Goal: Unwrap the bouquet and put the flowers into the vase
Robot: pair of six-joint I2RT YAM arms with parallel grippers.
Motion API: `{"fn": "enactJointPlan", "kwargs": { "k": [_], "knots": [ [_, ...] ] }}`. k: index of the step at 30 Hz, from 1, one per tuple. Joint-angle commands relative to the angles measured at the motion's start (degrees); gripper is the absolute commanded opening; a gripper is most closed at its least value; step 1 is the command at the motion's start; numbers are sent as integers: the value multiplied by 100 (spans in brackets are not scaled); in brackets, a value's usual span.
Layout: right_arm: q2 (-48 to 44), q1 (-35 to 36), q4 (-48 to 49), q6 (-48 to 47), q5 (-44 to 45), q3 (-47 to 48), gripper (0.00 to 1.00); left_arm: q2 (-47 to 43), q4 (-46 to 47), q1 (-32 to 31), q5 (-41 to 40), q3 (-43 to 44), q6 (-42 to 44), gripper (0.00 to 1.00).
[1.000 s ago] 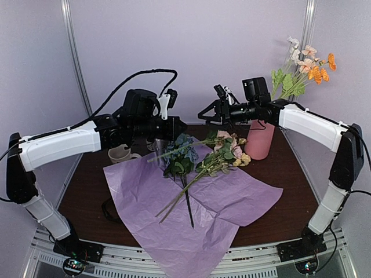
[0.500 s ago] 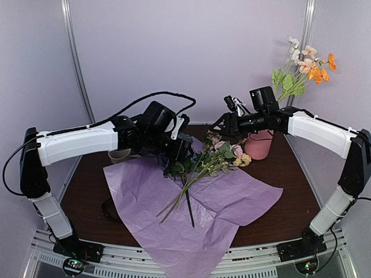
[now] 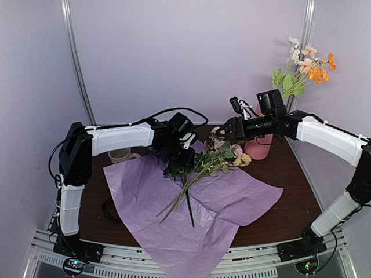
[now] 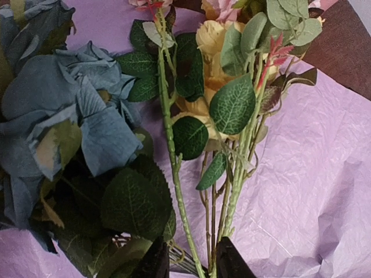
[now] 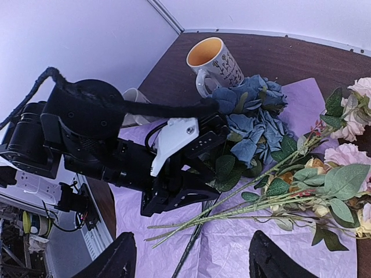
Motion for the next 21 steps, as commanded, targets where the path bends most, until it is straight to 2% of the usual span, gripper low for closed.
{"fn": "enactJointPlan", "kwargs": {
  "k": [1, 4, 11, 21],
  "knots": [
    [-203, -41, 136, -83, 100, -89, 65, 380, -210, 80, 115, 364, 66, 27],
    [-198, -62, 134, -67, 80, -83, 65, 592, -310, 105, 201, 555, 54, 23],
    [-167, -68, 139, -51, 60, -72, 64, 973, -509, 132, 261, 856, 63, 30],
    [-87, -72, 127, -38, 59, -37, 63, 1470, -560, 169, 161, 1027, -10, 27]
  ]
}}
